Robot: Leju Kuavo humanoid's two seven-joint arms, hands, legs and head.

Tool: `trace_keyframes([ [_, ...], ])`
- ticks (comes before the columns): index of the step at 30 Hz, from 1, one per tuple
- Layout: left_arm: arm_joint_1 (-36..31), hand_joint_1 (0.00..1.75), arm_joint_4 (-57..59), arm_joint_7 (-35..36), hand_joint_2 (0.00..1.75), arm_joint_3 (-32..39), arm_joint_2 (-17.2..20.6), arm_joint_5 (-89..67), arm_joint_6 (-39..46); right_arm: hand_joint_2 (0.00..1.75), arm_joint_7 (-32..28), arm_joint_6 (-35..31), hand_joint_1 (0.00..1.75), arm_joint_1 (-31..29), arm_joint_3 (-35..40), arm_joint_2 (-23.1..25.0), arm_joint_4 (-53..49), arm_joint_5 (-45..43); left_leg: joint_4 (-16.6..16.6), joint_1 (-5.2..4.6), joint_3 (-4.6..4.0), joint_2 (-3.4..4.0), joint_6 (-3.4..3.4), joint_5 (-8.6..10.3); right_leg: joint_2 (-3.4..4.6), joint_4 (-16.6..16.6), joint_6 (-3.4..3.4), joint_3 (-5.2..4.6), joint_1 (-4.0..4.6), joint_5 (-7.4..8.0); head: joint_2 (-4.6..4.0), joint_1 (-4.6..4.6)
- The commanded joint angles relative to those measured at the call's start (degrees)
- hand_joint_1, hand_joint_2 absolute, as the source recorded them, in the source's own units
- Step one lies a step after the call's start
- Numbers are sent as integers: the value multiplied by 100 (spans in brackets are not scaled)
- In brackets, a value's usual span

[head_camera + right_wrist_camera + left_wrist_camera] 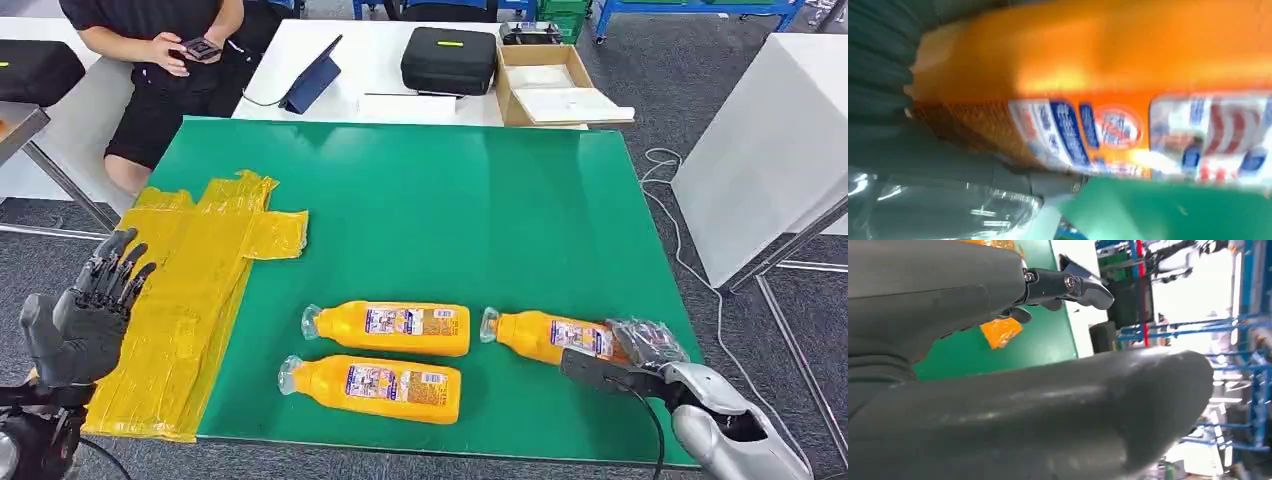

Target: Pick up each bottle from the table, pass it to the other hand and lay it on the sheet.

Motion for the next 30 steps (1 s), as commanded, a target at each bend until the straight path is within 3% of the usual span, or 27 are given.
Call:
trace_keyframes([
  [1,449,0,239,-37,0,-40,-338,-115,-391,175,-401,357,175,785,-2114,-61,-2494,-338,2,-10,-28,16,-15,0,11,11,-8,-35,-10,0,0,-2],
  [8,457,0,245,-64,0,-96,-303,-174,-385,175,-509,295,175,830,-2215,-86,-2644,-337,-3,-6,-24,7,-7,2,4,1,-4,-31,-7,0,0,2],
  [9,472,0,250,-51,175,-133,-285,-162,-405,175,-554,270,175,850,-2264,-107,-2728,-361,-3,-5,-25,8,-10,1,5,0,-6,-31,-7,0,0,2],
  [11,522,0,288,-23,175,-284,-242,-164,-397,175,-665,246,175,958,-2429,-257,-3028,-543,-3,-4,-26,5,-8,2,3,1,-5,-33,-7,0,0,2],
  [12,504,0,352,-108,175,-459,-214,-175,-353,175,-741,338,175,1053,-2638,-711,-3184,-1007,-3,-6,-31,0,-8,5,-5,0,-4,-42,-7,0,0,-2],
  [17,487,0,263,-173,175,-525,-280,-268,-323,175,-776,267,175,1240,-2745,-799,-3369,-1208,-7,-4,-39,1,-13,6,-4,-10,-7,-45,-2,4,0,0],
  [20,503,0,209,-130,175,-532,-350,-280,-311,175,-728,210,175,1311,-2778,-741,-3493,-1283,-6,-4,-40,-1,-19,7,-7,-11,-11,-46,-1,5,0,0],
  [26,673,0,111,-111,175,-535,-380,-218,-319,175,-689,152,175,896,-2353,-513,-3279,-1313,-9,-2,-33,19,-12,3,15,-13,-7,-44,1,8,0,-2],
  [28,636,0,113,-63,175,-633,-342,-42,-349,175,-656,164,175,430,-1935,-285,-3026,-1392,-9,1,-33,21,-11,4,18,-13,-7,-44,3,10,0,0],
  [30,626,0,15,-40,175,-768,-406,14,-305,175,-565,-50,175,10,-1587,236,-2807,-1529,-9,2,-31,28,-9,4,24,-13,-7,-44,4,12,0,2],
])
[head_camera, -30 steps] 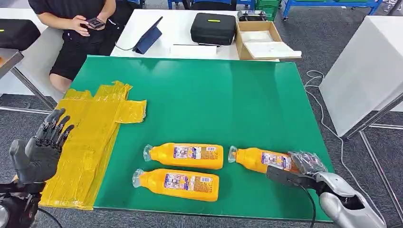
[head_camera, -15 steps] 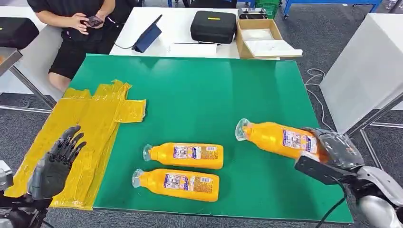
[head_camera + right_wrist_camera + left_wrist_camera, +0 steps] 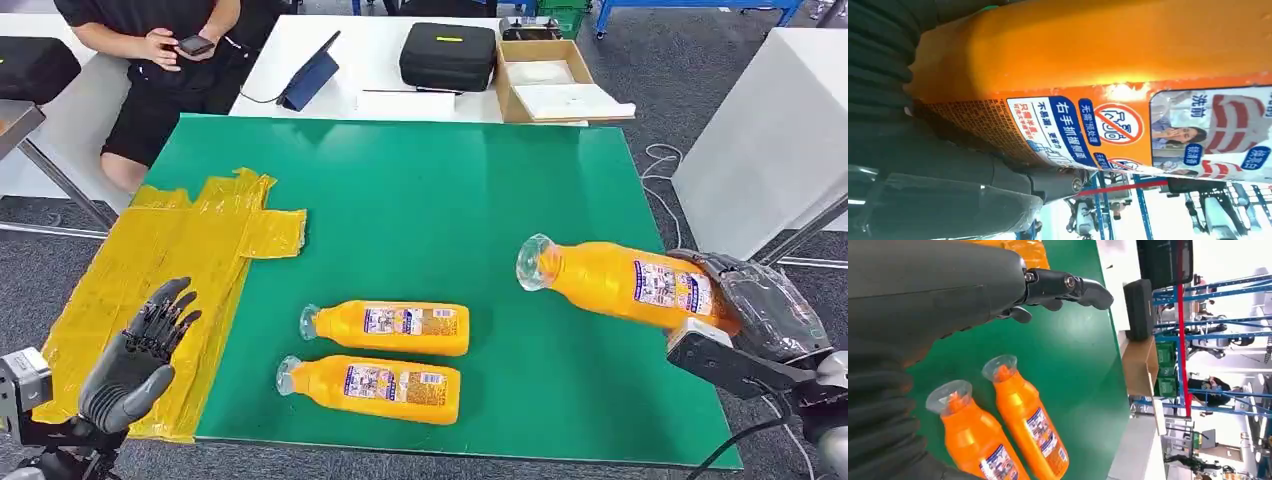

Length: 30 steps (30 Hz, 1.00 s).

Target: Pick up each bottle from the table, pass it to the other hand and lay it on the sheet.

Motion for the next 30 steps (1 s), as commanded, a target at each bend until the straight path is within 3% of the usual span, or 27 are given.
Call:
trace_keyframes([
  [1,18,0,-92,90,175,-442,-262,234,90,175,112,-578,175,-1438,1198,1453,657,-209,-13,8,15,34,-20,4,31,-18,-11,8,8,17,0,0],
  [3,20,0,-228,35,175,-703,-226,210,296,175,194,-1200,175,-1740,1690,2069,832,-101,-20,15,22,43,-20,4,40,-27,-12,16,14,22,0,-2],
  [6,-177,0,-206,43,175,-1129,-145,307,512,175,282,-1882,171,-2023,2301,2504,1112,-404,-22,23,30,51,-23,6,51,-24,-16,20,18,22,0,0],
  [7,-252,0,-163,43,175,-1250,-118,342,524,175,321,-1953,155,-2044,2391,2599,1204,-536,-24,23,29,54,-30,10,52,-25,-20,14,18,26,0,0],
  [9,-400,0,-75,11,175,-1500,-99,402,642,175,274,-2215,169,-2008,2474,2866,1405,-739,-18,19,29,33,-27,12,30,-17,-16,16,16,16,0,0],
  [14,-664,0,14,-145,175,-1994,-291,192,1066,175,-359,-2692,171,-1871,2323,3593,1906,-1452,-16,23,24,17,-24,13,18,-13,-12,20,12,12,0,2],
  [21,-1252,0,273,-104,175,-2629,-536,310,1194,175,-355,-2625,166,-1786,2932,3986,2030,-1276,-10,18,7,-3,-23,17,-3,-6,-10,7,10,8,0,4],
  [30,-1619,0,268,-65,175,-2749,-612,140,1510,175,-141,-2465,166,-1987,3382,4254,2397,-1056,-4,20,-3,2,-31,17,0,-2,-14,-1,11,11,0,2],
])
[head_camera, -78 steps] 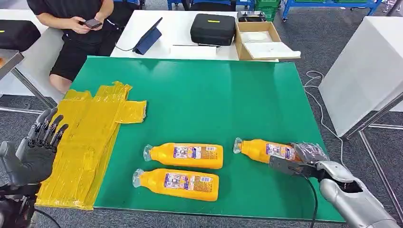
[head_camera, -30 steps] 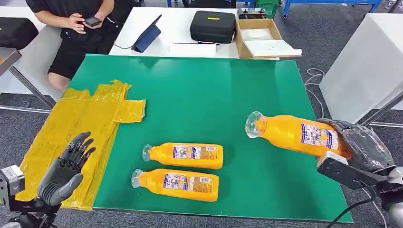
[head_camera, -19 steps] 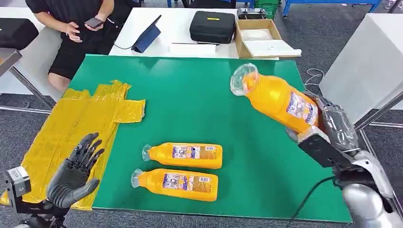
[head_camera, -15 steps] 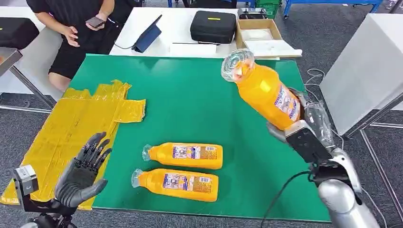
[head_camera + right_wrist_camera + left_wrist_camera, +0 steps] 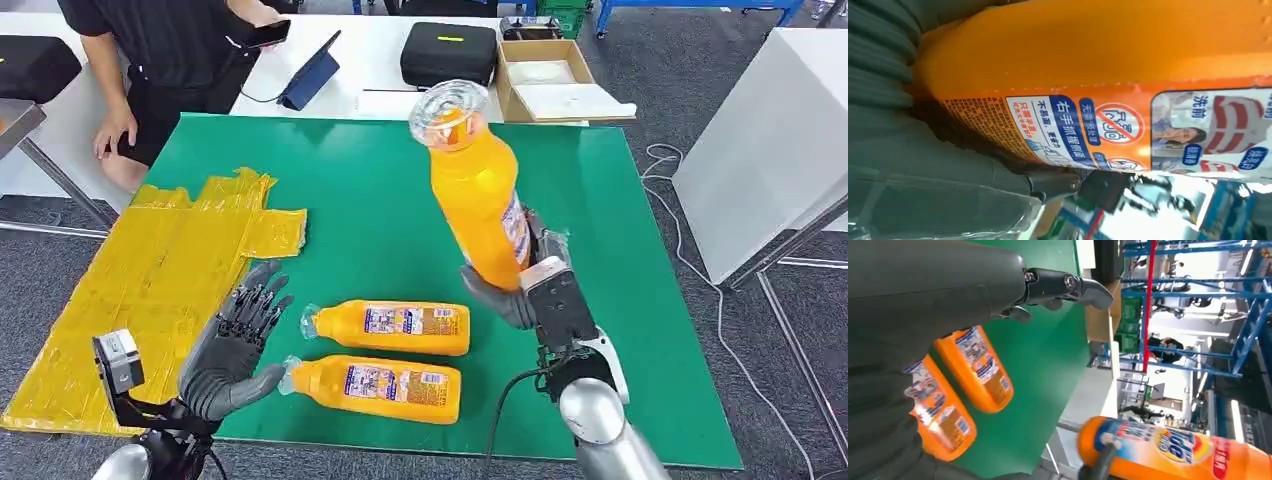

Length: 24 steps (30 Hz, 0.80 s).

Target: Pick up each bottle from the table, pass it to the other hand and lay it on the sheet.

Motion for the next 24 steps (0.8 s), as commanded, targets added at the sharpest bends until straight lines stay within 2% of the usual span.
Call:
trace_keyframes([
  [1,-539,0,402,48,175,-388,-247,-88,155,175,102,75,166,-407,599,378,785,84,-5,4,5,5,-17,4,1,-7,-9,5,3,6,0,0],
  [5,-675,0,462,55,175,-367,-282,-126,290,175,188,207,169,-534,861,407,985,188,-5,5,5,2,-19,4,-3,-9,-10,8,4,6,0,-2],
  [10,-1113,0,751,194,175,-160,-475,-83,582,175,350,294,169,-902,1530,630,1581,273,-2,7,1,8,-19,7,3,-5,-10,2,4,10,0,0],
  [18,-1454,0,1099,435,175,16,-677,100,645,175,507,390,171,-1277,2045,730,2208,232,-3,7,-2,4,-18,14,0,-3,-22,0,1,17,0,-2],
  [24,-1526,0,1184,534,175,8,-690,303,629,175,528,449,173,-1388,2233,814,2520,233,-2,8,-5,-1,-22,16,-6,-5,-24,-1,2,17,0,0],
])
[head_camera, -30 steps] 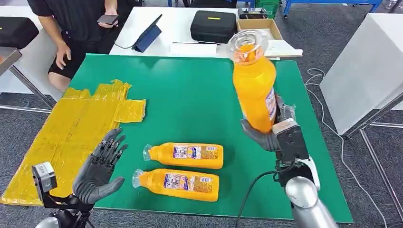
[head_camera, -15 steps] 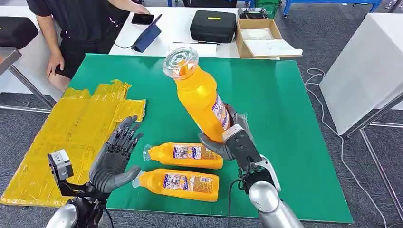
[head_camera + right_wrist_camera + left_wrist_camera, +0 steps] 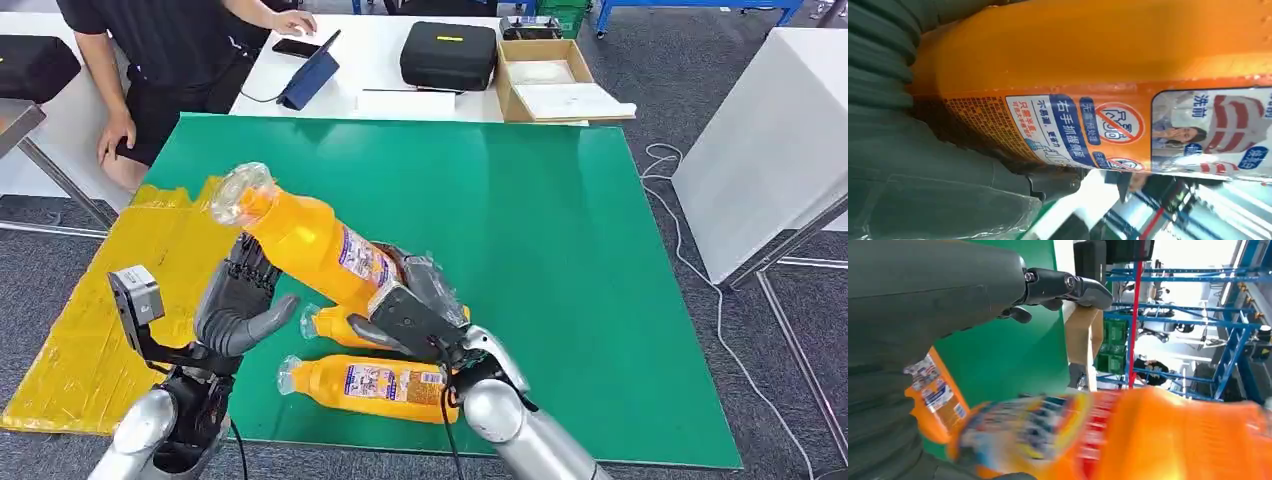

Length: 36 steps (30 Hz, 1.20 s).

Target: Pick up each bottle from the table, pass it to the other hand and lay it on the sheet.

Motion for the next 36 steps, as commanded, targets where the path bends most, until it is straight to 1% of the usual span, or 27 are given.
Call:
trace_keyframes([
  [1,-398,0,685,142,175,74,-221,264,-32,175,46,89,171,-593,643,137,1077,-19,-3,1,3,-1,-14,4,-4,-5,-7,5,1,5,0,2],
  [3,-406,0,707,135,175,59,-205,353,-59,175,40,100,173,-633,703,174,1234,-26,-3,5,6,4,-16,3,1,-8,-8,9,4,6,0,0],
  [4,-411,0,704,138,175,33,-189,436,-83,175,17,96,168,-659,739,187,1299,-34,-6,6,5,4,-22,6,-1,-12,-11,9,4,10,0,0],
  [5,-420,0,695,143,175,8,-186,483,-85,175,4,100,171,-682,764,194,1348,-42,-4,4,5,-5,-16,5,-8,-9,-8,10,2,5,0,0],
  [8,-420,0,695,143,175,8,-186,483,-85,175,4,100,171,-682,764,194,1348,-42,-2,1,3,-4,-13,4,-7,-5,-6,5,-1,3,0,-2],
  [11,-455,0,644,193,175,-40,-202,608,-112,175,11,110,175,-710,778,202,1439,-20,-1,2,1,-5,-12,3,-8,-4,-6,4,0,2,0,0],
  [12,-482,0,604,205,175,-76,-222,620,-120,175,16,117,175,-726,794,213,1511,7,0,8,1,-4,-20,5,-9,-8,-10,6,5,6,0,0],
  [13,-512,0,582,263,175,-115,-214,728,-165,175,12,141,171,-746,794,245,1593,17,2,5,-2,-8,-14,3,-11,-4,-7,3,2,3,0,0],
  [14,-520,0,562,289,175,-125,-229,799,-188,175,7,148,173,-759,803,255,1629,44,0,12,-1,-8,-29,8,-15,-13,-15,9,10,11,0,0],
  [15,-553,0,517,351,175,-191,-234,896,-240,175,9,166,173,-788,811,286,1710,94,2,5,-2,-9,-13,4,-12,-4,-6,3,2,3,0,0],
  [16,-565,0,485,402,175,-231,-256,995,-284,175,7,182,173,-806,820,299,1745,123,2,6,-2,-9,-17,5,-14,-6,-8,4,4,5,0,0],
  [17,-591,0,451,438,175,-273,-255,1048,-315,175,30,199,169,-838,853,313,1806,188,2,3,-4,-9,-13,5,-12,-3,-6,0,1,3,0,0],
  [18,-618,0,401,447,175,-319,-271,1058,-323,175,64,191,175,-871,877,326,1852,278,4,6,-5,-8,-17,5,-13,-4,-8,1,4,5,0,0],
  [19,-640,0,360,471,175,-370,-267,1080,-335,175,72,215,169,-874,843,359,1902,308,6,6,-6,-5,-13,3,-9,-2,-6,-1,4,4,0,0],
  [24,-642,0,325,496,175,-391,-276,1091,-325,175,73,222,169,-874,836,370,1917,314,5,6,-5,-9,-15,4,-13,-3,-7,1,4,2,0,2],
  [25,-658,0,340,502,175,-400,-256,1110,-335,175,95,259,173,-893,878,360,1919,381,4,4,-4,-7,-11,4,-10,-1,-5,0,1,2,0,0],
  [29,-836,0,330,554,175,-524,-306,1097,-284,175,224,487,171,-925,996,452,2029,587,7,5,-9,-11,-15,5,-15,0,-6,-3,3,2,0,0],
  [30,-876,0,342,556,175,-544,-332,1064,-225,175,223,514,169,-898,999,492,2050,606,8,8,-10,-14,-19,6,-19,-2,-8,-1,5,3,0,0],
  [31,-882,0,355,567,175,-545,-350,1078,-205,175,222,518,175,-875,1003,514,2048,611,7,6,-10,-14,-15,6,-17,0,-6,-4,3,2,0,0],
  [33,-849,0,386,563,175,-532,-368,1093,-193,175,217,525,173,-813,975,532,1984,633,6,8,-7,-17,-17,6,-21,-4,-8,-1,6,2,0,0],
  [34,-835,51,392,563,175,-534,-366,1093,-193,175,217,525,175,-809,976,537,1980,633,6,10,-6,-17,-22,7,-22,-6,-10,2,8,3,0,0],
  [36,-819,51,398,560,175,-533,-365,1095,-191,175,217,524,175,-807,972,534,1975,633,4,6,-5,-12,-13,5,-15,-3,-5,-1,3,1,0,0],
])
